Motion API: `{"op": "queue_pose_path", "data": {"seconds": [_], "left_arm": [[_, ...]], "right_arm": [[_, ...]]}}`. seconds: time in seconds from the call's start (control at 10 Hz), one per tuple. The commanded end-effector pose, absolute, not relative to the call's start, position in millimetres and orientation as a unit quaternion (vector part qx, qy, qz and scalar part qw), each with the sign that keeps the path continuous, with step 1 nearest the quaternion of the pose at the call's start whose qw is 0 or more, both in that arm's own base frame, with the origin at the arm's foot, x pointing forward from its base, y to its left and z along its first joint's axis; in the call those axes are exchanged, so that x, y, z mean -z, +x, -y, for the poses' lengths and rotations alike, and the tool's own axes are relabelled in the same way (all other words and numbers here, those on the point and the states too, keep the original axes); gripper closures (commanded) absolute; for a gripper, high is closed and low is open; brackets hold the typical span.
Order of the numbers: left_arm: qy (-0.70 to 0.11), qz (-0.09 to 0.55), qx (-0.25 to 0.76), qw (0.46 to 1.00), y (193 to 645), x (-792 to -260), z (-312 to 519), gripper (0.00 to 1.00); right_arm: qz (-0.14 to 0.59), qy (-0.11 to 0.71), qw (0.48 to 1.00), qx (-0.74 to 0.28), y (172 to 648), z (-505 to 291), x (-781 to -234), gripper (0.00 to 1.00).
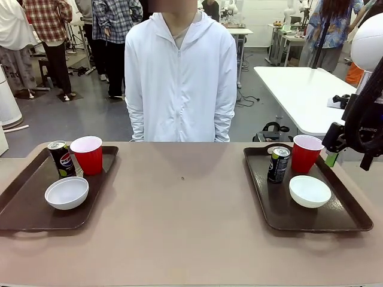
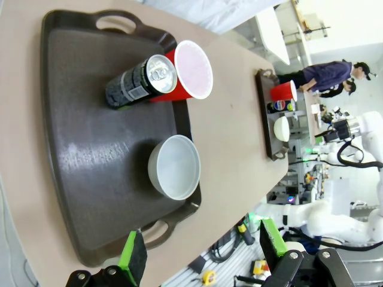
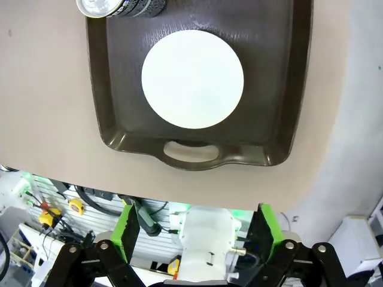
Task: Prepare tableware on both trays.
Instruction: Pick up a Picnic Bowl from the table and place it on a Handle tray.
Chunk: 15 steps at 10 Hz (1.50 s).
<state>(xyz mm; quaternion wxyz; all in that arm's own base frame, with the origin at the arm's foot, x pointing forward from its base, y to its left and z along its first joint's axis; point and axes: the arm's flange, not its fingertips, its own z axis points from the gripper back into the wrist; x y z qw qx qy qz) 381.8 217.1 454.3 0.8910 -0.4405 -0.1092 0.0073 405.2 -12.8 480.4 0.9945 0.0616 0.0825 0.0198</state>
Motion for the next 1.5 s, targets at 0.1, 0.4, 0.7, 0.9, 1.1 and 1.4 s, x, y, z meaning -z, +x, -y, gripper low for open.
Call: {"op": "queue_pose_path", "data": {"seconds": [0.1, 0.4, 0.7, 0.9, 1.1, 1.4], "left_arm": [[-0.445, 0.110, -0.014, 0.889, 381.6, -458.1, -216.8, 0.00], [-0.445, 0.110, -0.014, 0.889, 381.6, -458.1, -216.8, 0.00], [-0.445, 0.110, -0.014, 0.889, 381.6, -458.1, -216.8, 0.00], [-0.445, 0.110, -0.014, 0.889, 381.6, -458.1, -216.8, 0.00], [-0.445, 0.110, -0.014, 0.889, 381.6, -458.1, -216.8, 0.00], [-0.445, 0.110, -0.014, 0.889, 381.6, -458.1, -216.8, 0.00]], "right_arm": [[-0.076, 0.051, 0.996, -0.012, 406.0, 10.2, -477.9, 0.00], [-0.076, 0.051, 0.996, -0.012, 406.0, 10.2, -477.9, 0.00], [-0.082, 0.062, 0.994, -0.020, 405.2, 12.8, -480.5, 0.00], [-0.013, 0.312, 0.950, 0.017, 419.7, 78.7, -485.3, 0.00], [-0.027, 0.431, 0.901, 0.037, 423.6, 131.6, -472.6, 0.00], [-0.031, 0.529, 0.848, -0.015, 407.8, 199.3, -453.2, 0.00]]}}
